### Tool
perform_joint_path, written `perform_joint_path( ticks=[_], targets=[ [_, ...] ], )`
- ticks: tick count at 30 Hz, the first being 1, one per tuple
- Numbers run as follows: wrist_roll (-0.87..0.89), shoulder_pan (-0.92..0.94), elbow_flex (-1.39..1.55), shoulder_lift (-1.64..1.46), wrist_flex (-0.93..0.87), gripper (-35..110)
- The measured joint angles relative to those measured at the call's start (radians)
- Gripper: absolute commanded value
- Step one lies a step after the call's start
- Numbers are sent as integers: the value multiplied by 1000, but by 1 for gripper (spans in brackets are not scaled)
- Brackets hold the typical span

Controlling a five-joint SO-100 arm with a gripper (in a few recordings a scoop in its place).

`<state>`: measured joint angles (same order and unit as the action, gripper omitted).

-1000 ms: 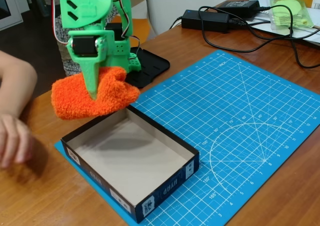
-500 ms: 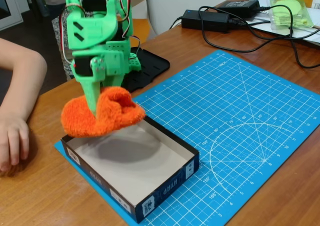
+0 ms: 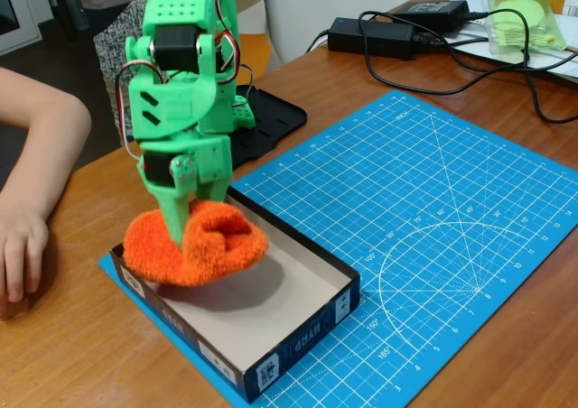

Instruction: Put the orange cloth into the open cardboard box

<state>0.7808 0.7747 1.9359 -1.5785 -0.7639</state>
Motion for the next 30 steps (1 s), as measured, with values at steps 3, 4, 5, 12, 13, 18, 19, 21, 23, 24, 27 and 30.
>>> perform_joint_path(
  ticks=[3,4,5,12,13,18,19,21,23,24,27,30],
  targets=[
    [0,2,-31,74,6,0],
    [-6,0,-44,100,8,3],
    [-17,0,-60,123,8,7],
    [-41,12,-150,178,-92,22],
    [-51,11,-163,178,-106,27],
    [-112,-2,-201,169,-206,32],
    [-112,-5,-201,160,-213,32],
    [-126,-5,-204,140,-236,32],
    [-129,0,-206,110,-256,33],
    [-135,3,-206,94,-267,33],
    [-152,12,-219,54,-302,33],
    [-186,28,-238,2,-339,33]
  ],
)
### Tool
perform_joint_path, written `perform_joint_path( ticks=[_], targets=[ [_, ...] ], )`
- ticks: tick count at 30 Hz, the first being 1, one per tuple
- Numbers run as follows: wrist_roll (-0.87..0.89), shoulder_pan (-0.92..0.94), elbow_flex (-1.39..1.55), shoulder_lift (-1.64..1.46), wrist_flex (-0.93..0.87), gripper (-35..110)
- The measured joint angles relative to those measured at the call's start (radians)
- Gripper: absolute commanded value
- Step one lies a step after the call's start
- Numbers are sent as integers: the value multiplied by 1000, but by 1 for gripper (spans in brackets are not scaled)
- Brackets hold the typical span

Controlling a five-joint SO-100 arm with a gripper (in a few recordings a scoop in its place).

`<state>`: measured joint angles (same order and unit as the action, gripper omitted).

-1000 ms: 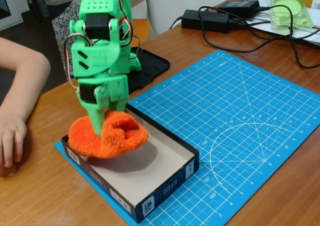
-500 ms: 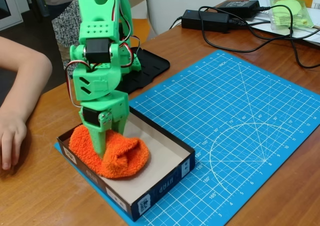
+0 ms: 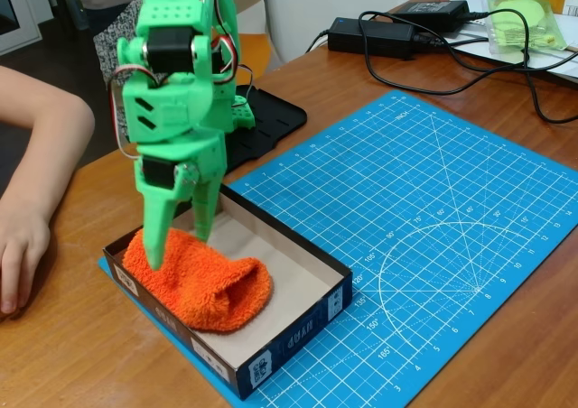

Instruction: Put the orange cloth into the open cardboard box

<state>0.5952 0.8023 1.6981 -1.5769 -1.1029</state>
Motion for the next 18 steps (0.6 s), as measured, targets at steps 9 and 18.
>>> perform_joint_path(
  ticks=[9,18],
  targets=[
    [-201,-133,163,-351,-40,0],
    [-365,-735,592,-1149,-28,1]
  ],
)
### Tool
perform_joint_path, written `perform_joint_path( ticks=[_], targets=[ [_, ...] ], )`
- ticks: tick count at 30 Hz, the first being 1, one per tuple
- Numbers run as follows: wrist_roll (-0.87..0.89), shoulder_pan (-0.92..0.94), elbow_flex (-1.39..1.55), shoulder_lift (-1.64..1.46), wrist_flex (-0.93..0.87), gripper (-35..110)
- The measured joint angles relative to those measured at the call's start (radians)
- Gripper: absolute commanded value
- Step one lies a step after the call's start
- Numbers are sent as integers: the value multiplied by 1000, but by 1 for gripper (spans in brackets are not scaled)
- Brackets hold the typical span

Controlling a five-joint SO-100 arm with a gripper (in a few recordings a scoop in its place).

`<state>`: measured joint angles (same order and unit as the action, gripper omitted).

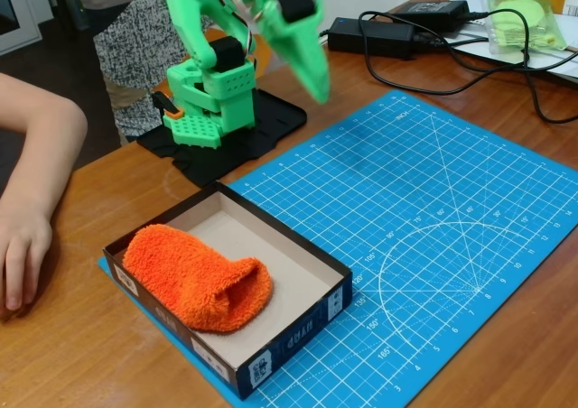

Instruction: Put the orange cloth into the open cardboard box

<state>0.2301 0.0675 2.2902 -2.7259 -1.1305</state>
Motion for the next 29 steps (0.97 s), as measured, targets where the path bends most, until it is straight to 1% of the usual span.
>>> perform_joint_path(
  ticks=[5,7,11,15,16,20,29],
  targets=[
    [-124,0,357,-460,-11,-1],
    [-133,95,482,-574,-3,-1],
    [-143,161,611,-620,0,-1],
    [-124,100,698,-634,15,-1],
    [-126,109,716,-632,26,-1],
    [-109,130,758,-638,49,-1],
    [-118,87,784,-637,55,-1]
  ],
)
